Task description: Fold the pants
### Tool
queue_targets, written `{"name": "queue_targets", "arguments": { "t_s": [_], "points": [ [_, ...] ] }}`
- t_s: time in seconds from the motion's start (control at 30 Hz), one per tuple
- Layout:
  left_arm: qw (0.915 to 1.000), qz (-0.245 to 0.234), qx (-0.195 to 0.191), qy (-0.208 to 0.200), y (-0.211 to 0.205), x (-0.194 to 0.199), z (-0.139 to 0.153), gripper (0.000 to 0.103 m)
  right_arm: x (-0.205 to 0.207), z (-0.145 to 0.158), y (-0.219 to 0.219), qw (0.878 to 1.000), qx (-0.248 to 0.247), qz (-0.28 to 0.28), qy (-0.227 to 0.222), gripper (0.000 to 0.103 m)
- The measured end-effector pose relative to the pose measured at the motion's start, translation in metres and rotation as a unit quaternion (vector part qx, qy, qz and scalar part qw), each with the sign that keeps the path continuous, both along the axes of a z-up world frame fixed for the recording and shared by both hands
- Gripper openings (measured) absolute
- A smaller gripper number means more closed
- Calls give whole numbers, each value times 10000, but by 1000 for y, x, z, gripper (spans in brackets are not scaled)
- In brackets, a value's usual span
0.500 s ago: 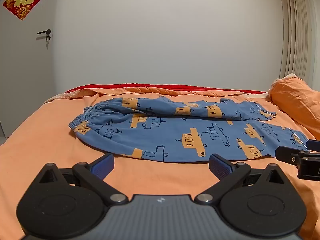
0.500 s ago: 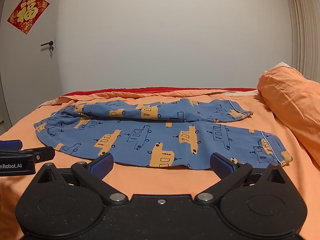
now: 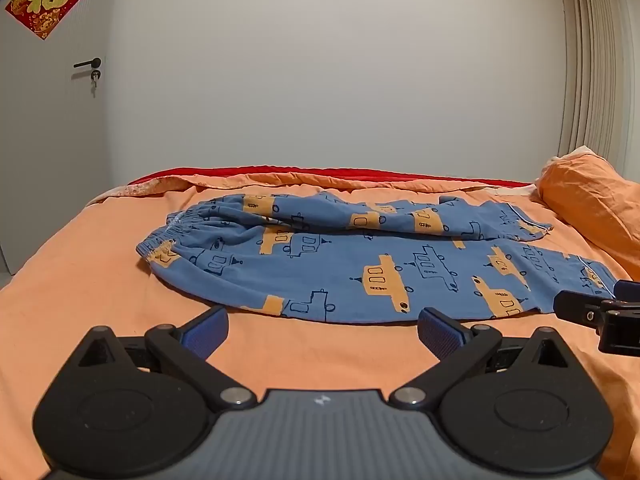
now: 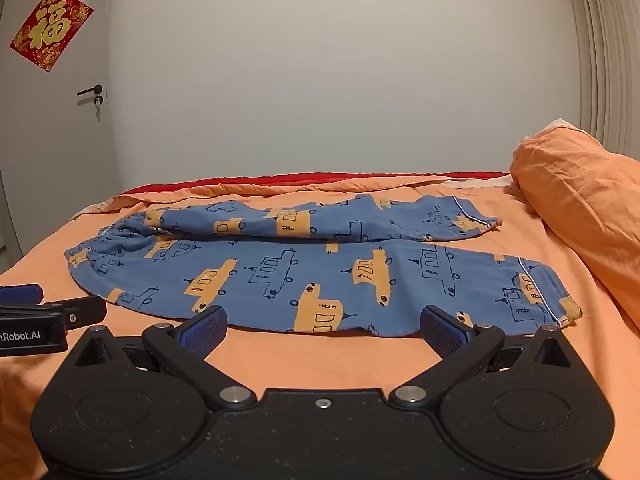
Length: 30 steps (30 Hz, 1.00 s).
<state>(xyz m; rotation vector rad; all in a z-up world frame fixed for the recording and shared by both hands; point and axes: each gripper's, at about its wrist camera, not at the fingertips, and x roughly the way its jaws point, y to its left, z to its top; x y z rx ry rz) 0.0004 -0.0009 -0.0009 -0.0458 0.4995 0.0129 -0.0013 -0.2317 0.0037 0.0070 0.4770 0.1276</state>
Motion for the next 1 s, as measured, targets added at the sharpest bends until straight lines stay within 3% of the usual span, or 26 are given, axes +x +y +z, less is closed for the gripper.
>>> {"name": "queue_targets", "arguments": {
  "t_s": [1.0],
  "points": [
    [10000,-33,35,-38,-2,-1,0,103,-1,1,2,10000,2,-29,30,103]
  ]
}}
